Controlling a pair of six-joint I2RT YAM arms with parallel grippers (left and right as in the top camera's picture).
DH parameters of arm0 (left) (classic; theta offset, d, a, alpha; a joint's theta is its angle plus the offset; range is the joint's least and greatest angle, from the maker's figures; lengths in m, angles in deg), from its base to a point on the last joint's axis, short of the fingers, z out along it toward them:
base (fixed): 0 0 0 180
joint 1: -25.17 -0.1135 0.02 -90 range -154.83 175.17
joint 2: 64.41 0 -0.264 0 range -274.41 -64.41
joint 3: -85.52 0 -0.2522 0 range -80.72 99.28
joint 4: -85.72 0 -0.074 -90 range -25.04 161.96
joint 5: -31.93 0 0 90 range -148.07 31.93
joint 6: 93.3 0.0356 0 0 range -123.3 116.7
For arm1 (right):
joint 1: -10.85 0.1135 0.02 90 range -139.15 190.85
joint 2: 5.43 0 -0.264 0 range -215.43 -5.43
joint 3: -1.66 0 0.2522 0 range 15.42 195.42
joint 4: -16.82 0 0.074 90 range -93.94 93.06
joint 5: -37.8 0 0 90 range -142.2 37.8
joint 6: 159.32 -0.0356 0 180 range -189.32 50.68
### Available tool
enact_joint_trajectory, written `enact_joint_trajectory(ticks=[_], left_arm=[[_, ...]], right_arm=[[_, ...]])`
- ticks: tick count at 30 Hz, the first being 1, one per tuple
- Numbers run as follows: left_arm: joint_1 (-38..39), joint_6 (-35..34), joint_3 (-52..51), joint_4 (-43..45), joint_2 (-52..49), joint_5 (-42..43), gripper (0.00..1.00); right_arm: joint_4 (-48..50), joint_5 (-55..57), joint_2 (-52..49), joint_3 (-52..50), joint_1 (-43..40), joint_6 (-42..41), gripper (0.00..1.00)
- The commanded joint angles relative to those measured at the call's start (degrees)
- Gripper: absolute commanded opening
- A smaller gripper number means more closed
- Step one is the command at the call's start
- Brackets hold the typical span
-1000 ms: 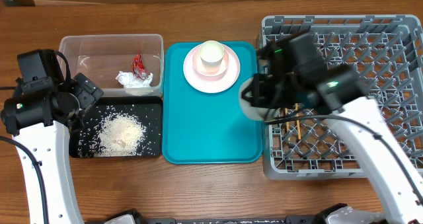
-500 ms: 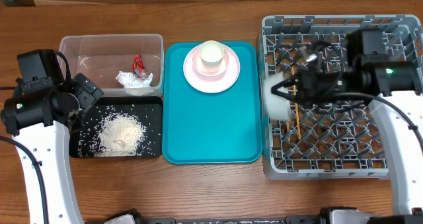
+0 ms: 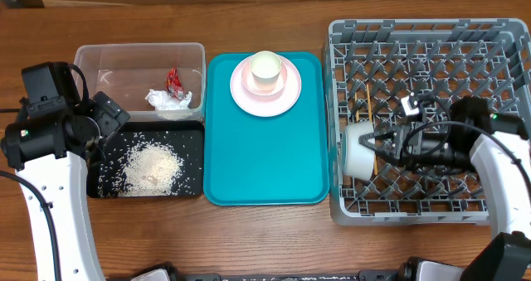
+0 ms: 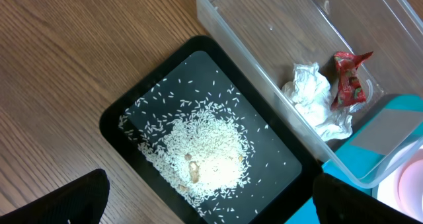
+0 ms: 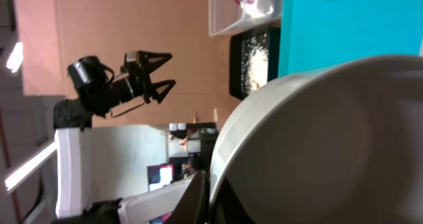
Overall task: Sort waste into correct bins and load items into the dishwasher
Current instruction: 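Lower the white bowl into the front of the rack with the right gripper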
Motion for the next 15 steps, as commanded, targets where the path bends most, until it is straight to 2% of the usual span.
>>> enact_joint_trajectory(ticks=[1, 15], left_arm=[[-0.2, -0.7, 0.9, 0.0, -0.4, 0.3, 1.0], [-0.2, -0.7, 0.9, 0.0, -0.4, 0.3, 1.0]], right_arm=[[2.2, -5.6, 1.3, -3.2, -0.5, 4.2, 0.04], [3.6, 6.9, 1.3, -5.0, -4.0, 4.2, 0.04]])
